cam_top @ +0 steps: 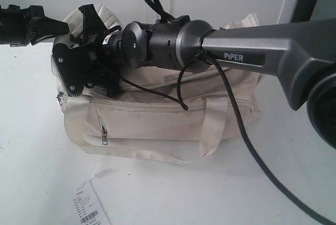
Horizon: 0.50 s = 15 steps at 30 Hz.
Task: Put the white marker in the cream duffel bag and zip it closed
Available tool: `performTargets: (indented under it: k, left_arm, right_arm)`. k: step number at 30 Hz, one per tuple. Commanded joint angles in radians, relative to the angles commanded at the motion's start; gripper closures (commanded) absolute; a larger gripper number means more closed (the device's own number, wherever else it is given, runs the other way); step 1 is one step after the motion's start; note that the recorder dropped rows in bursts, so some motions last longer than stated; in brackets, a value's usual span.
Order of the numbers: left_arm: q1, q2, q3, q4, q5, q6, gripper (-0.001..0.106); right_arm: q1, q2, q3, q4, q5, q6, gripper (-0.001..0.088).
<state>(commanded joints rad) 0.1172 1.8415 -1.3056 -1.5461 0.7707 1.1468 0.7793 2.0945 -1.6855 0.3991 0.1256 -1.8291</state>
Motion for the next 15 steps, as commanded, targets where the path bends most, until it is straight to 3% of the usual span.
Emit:
performTargets:
  k: [5, 15]
  left_arm:
    - [0.0, 0.0, 0.0, 0.0, -0.005, 0.0, 0.105]
    - [0.0, 0.0, 0.0, 0.0, -0.011, 0.0, 0.105]
  right_arm:
    - [0.0, -0.041, 0.0, 0.016, 0.025, 0.022, 0.0868]
    - [0.0, -0.068, 0.0, 0.016, 0.042, 0.265, 0.0868]
